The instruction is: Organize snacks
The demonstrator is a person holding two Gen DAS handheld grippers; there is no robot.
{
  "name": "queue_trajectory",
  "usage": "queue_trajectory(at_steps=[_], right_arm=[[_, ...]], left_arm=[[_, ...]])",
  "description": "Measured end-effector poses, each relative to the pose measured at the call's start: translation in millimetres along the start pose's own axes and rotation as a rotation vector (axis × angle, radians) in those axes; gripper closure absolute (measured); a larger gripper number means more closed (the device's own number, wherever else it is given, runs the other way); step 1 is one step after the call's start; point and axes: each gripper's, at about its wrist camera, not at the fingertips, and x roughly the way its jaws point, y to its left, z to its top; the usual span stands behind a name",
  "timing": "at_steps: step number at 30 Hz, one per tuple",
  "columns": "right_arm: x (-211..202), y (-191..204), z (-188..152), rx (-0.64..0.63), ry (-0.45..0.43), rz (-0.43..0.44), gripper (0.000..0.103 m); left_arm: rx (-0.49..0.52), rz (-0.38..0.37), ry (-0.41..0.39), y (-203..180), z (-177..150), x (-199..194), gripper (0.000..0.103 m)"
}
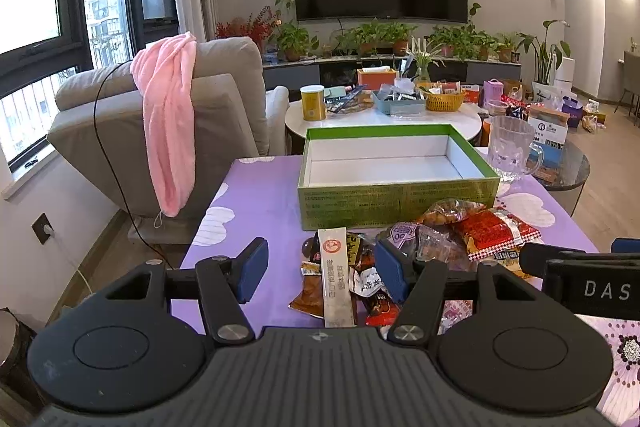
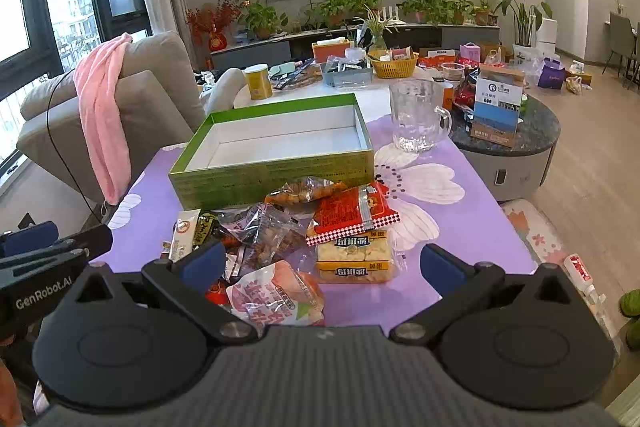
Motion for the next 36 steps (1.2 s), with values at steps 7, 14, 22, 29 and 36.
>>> queue_trajectory(at_steps=[7, 14, 22, 29, 36], right_arm=[[8, 0, 1, 0.0, 0.012, -0.011, 0.022], [19, 0, 4, 0.001, 0.03, -0.019, 0.022], [24, 2, 6, -0.006, 0.037, -0.022, 0.022], [25, 4, 7, -0.013, 0.037, -0.02, 0.022], [22, 3, 8, -0.012, 0.031, -0.017, 0.022]], left_arm=[[0.004, -0.019, 0.036, -1, 0, 15, 0.047], [0.006, -0.031, 0.061, 0, 1, 29, 0.047], [-0.006, -0.025, 0.076, 3, 0, 34, 0.047], [-0.007, -0.022, 0.08, 3, -1, 33, 0.047], [-0.008, -0.021, 0.08, 2, 0, 32, 0.047]])
